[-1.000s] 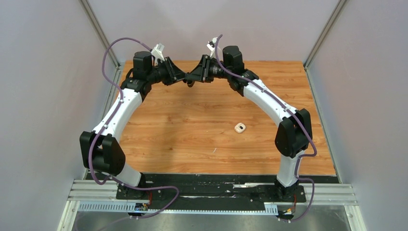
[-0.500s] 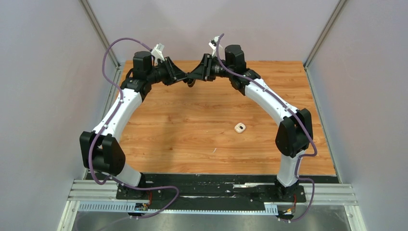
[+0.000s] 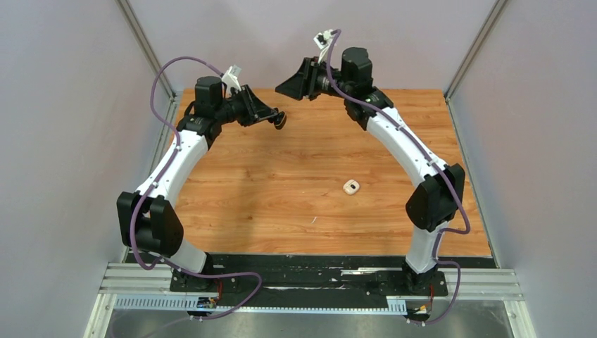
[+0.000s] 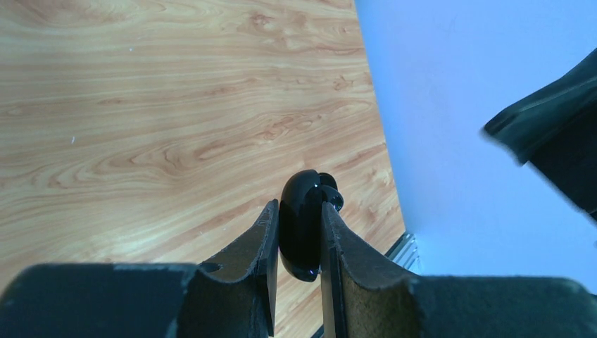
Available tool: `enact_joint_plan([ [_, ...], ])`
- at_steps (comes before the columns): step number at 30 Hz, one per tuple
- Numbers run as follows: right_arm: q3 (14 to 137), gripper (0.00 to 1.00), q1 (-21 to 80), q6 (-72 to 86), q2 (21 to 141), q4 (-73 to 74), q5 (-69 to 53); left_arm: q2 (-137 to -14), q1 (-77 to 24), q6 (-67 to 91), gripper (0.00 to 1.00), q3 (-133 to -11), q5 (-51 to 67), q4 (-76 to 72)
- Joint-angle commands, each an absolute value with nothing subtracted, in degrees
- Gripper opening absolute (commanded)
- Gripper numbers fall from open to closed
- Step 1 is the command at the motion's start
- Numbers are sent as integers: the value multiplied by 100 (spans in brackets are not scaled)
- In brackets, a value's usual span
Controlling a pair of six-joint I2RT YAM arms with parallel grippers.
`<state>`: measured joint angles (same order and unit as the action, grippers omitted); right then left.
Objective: Insert the wireless bluetooth earbuds into the charging case
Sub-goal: Pass from the left arm to the right
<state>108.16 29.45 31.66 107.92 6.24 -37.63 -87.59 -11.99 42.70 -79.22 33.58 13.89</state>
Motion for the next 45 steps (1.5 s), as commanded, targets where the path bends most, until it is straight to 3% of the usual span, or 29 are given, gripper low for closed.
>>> enact_joint_plan([
  [1, 10899, 51, 2566, 2636, 10286, 320, -3930, -8594, -1178, 3805, 0, -7931, 3723, 1025],
  [6, 9836, 54, 1980, 1927, 9849, -291, -6632, -8781, -1173, 2667, 0, -8147, 4958, 1075],
  [9, 8952, 56, 1917, 244, 9401, 499, -7560, -8890, -1177, 1942, 0, -8305, 6097, 1321],
  [12, 8322, 63, 2060, -1106, 9022, 1178, -7511, -8835, -1189, 1550, 0, -8333, 6642, 1334],
  [15, 8100, 66, 2247, -1463, 9006, 1323, -7421, -8783, -1242, 1107, 0, -8478, 7117, 1359],
  [22, 8548, 66, 2701, -1363, 9391, 1235, -7451, -8935, -1407, 464, 0, -8999, 7763, 2075],
  [28, 8791, 64, 2769, -774, 9646, 826, -7366, -8973, -1449, 877, 0, -9009, 8024, 1878],
  [33, 8780, 58, 2769, -199, 9621, 362, -7359, -8926, -1450, 1025, 0, -8930, 7691, 1697],
  [36, 8701, 47, 2764, 178, 9586, 248, -7199, -8936, -1450, 950, 0, -8950, 7558, 1739],
  [45, 8500, 37, 2769, 935, 9594, -348, -7101, -8991, -1450, 834, 0, -9052, 7211, 1881],
])
